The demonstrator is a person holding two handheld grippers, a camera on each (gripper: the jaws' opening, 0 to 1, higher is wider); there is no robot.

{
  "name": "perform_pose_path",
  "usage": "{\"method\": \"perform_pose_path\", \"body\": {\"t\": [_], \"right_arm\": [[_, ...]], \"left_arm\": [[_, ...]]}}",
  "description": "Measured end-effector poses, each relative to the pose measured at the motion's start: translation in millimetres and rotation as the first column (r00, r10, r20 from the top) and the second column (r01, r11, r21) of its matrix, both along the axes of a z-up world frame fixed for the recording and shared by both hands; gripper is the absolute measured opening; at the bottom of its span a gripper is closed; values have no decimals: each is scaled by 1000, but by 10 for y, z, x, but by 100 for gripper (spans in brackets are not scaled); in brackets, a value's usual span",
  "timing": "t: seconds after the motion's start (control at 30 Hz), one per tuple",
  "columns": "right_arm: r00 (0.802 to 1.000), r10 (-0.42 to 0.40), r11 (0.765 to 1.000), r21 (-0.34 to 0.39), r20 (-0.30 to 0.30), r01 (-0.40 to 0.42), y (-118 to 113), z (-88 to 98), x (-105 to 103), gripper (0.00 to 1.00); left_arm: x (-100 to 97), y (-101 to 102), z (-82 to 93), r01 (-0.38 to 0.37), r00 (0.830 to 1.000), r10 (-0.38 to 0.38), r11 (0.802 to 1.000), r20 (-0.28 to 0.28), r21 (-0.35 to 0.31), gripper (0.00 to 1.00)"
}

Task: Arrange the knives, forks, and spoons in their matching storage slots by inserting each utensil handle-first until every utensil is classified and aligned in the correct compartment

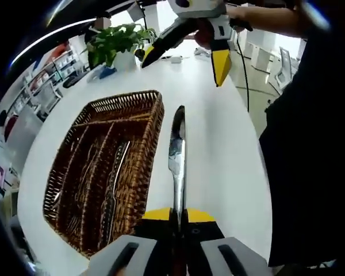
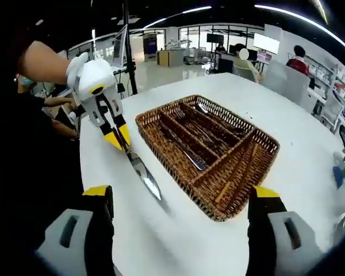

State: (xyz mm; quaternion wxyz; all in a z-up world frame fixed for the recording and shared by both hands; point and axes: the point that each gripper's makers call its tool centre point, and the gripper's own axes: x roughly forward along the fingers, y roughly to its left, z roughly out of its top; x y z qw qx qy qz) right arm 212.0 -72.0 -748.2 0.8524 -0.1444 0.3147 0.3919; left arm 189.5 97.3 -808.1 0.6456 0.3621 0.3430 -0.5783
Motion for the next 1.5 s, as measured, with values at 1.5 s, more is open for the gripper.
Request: {"method": "perform_pose_path", "body": {"t": [1.5], "right_arm": [[979,-153,986,83,136,143,-322,718,-88,99]], "left_arm": [[566,58,788,30,995,-38,996,92,82,4]]}}
